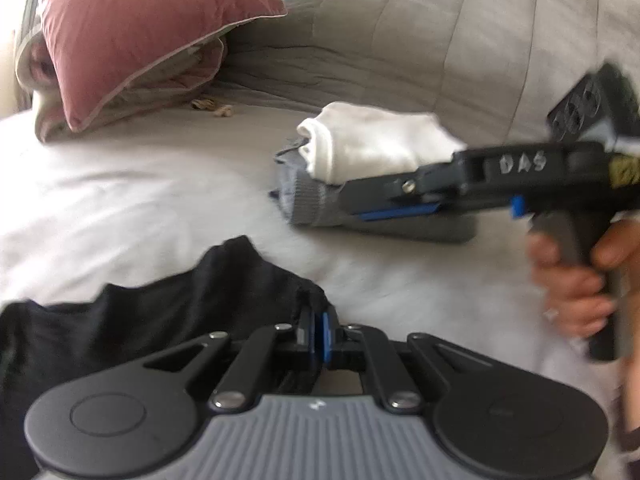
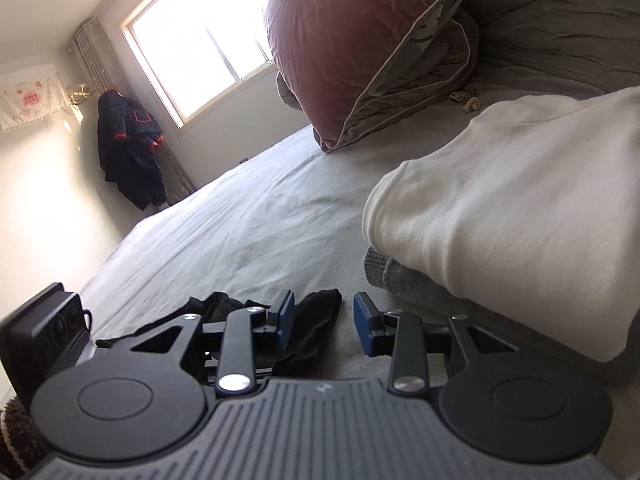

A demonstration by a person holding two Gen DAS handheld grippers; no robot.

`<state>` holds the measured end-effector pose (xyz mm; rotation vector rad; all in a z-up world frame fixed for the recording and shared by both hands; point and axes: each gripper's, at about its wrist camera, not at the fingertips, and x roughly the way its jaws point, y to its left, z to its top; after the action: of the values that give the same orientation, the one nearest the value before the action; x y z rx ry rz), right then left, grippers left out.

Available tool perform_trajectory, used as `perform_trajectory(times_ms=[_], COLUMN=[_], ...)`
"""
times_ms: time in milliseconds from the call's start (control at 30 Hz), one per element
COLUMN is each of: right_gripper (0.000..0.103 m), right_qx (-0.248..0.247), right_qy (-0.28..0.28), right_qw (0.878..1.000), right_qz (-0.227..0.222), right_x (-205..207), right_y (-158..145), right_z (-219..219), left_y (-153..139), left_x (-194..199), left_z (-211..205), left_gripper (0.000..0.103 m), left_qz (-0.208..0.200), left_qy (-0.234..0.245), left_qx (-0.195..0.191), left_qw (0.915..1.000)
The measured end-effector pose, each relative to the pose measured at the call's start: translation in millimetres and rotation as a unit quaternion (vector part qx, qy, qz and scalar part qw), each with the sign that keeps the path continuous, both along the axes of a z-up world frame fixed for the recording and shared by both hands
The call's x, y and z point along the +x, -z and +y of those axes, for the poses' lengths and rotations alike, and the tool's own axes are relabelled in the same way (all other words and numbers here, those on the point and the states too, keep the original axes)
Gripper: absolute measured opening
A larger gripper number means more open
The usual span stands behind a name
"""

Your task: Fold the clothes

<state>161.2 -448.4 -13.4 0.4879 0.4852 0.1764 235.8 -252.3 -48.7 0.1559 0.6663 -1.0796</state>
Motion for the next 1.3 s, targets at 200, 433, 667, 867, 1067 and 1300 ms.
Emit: perform_trajectory(times_ms=[200, 433, 667, 867, 1067, 1300], right_gripper=[0.037, 0.037, 0.041, 0.042, 0.043, 0.045], right_qx=[-0.008, -0.024, -0.035, -0.041, -0.049, -0.096], right_qy=[-0.012, -0.027, -0.037, -0.04, -0.044, -0.085], right_qw=[1.0, 0.999, 0.998, 0.998, 0.997, 0.99], right_qz=[0.006, 0.017, 0.026, 0.033, 0.041, 0.058], right_x=[9, 18, 24, 25, 27, 45], right_y=[4, 8, 4, -6, -18, -58], right_z=[13, 31, 51, 70, 91, 149], left_y=[11, -12, -29, -31, -30, -34], left_x=[-2, -17, -32, -37, -43, -41], left_z=[-2, 32, 109, 189, 265, 341], left_gripper=[0.033, 0.043, 0.05, 0.052, 0.053, 0.06], left_qz=[0.04, 0.025, -0.008, -0.021, -0.035, -0.031], left_qy=[0.027, -0.001, -0.092, -0.2, -0.299, -0.4], left_qx=[-0.01, -0.025, 0.02, 0.044, 0.078, 0.112], left_qw=[0.9988, 0.9994, 0.9955, 0.9786, 0.9505, 0.9091])
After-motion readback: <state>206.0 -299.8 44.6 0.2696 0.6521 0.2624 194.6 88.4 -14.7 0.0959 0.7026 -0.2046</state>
